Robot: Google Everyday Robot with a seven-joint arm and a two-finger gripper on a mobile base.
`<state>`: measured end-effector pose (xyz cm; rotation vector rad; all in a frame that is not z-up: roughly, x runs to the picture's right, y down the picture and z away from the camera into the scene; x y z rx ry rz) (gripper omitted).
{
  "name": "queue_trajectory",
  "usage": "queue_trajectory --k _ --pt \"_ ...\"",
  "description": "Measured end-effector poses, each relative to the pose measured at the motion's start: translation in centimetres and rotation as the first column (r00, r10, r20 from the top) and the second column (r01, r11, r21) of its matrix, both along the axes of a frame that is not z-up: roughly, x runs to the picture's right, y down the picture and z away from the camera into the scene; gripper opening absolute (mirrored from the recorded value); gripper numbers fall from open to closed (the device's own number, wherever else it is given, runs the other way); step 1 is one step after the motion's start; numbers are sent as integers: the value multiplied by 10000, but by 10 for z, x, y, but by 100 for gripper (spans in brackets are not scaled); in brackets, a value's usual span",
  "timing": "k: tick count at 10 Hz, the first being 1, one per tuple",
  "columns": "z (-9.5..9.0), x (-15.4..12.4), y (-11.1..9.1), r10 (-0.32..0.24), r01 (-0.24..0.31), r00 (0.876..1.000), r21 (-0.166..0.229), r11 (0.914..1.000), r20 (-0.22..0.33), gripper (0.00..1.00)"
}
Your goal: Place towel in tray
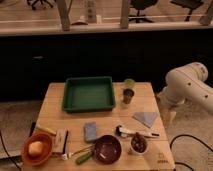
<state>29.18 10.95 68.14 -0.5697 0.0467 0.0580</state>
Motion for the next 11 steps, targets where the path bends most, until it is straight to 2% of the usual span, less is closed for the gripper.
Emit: queue_trajectory --k 6,7,8,9,11 --pt "0 0 0 0 0 10000 0 10000 0 86" --pt "2 0 2 0 0 10000 4 10000 19 81" --pt "8 -1 5 -5 5 10000 18 10000 40 80" --pt "21 -7 12 -35 35 9999 19 10000 150 80" --pt "30 -9 17 -24 24 9998 14 10000 210 80"
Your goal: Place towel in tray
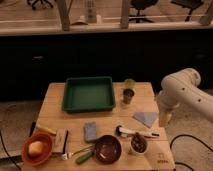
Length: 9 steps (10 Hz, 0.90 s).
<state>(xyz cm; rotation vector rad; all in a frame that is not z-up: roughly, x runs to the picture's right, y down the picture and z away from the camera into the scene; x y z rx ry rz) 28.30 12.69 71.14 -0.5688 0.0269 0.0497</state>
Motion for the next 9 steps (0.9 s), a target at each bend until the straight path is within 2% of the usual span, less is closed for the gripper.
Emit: queue_trajectory --k 2,5,9 --pt "6 -2 2 12 -12 10000 -18 10000 88 80" --pt "33 -4 22 88 -86 9997 -90 9999 207 80" --pt "50 -4 30 110 -103 9995 -252 9996 297 80"
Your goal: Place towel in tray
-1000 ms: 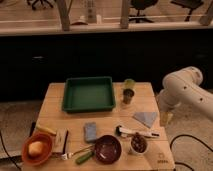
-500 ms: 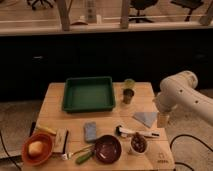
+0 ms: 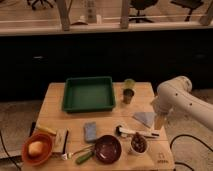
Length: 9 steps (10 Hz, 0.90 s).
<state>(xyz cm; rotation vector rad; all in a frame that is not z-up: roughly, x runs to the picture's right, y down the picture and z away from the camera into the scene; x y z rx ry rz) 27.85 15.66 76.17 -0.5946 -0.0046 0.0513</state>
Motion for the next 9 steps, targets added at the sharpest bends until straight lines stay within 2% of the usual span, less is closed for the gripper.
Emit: queue_trajectory --k 3,9 --pt "24 0 16 116 -116 9999 -151 9998 18 80" --pt "51 4 44 379 -385 9992 -463 9982 -138 80"
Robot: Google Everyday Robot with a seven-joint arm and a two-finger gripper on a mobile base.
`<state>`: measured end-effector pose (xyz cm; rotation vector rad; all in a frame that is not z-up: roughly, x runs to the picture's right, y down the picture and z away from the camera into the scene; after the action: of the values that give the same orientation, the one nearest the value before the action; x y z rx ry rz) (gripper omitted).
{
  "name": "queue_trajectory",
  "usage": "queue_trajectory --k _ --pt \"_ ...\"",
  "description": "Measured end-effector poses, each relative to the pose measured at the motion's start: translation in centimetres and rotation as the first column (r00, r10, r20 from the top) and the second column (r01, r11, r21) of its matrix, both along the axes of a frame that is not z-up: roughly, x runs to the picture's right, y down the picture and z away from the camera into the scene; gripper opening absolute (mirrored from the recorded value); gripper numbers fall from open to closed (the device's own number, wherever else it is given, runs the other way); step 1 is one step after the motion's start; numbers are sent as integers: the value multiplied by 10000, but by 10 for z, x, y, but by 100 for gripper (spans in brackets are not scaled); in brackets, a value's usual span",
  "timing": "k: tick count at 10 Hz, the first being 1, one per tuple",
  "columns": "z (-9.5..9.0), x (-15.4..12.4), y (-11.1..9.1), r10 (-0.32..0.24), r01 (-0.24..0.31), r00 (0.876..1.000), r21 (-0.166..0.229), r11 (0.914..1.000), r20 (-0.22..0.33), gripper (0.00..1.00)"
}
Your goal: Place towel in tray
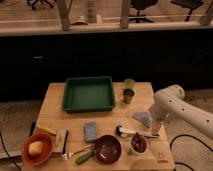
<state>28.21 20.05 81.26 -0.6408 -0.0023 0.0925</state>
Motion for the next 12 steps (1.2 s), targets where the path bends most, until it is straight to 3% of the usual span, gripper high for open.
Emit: queue_trajectory --k 12 --pt "28 -4 15 127 -133 9998 -402 9991 -143 80"
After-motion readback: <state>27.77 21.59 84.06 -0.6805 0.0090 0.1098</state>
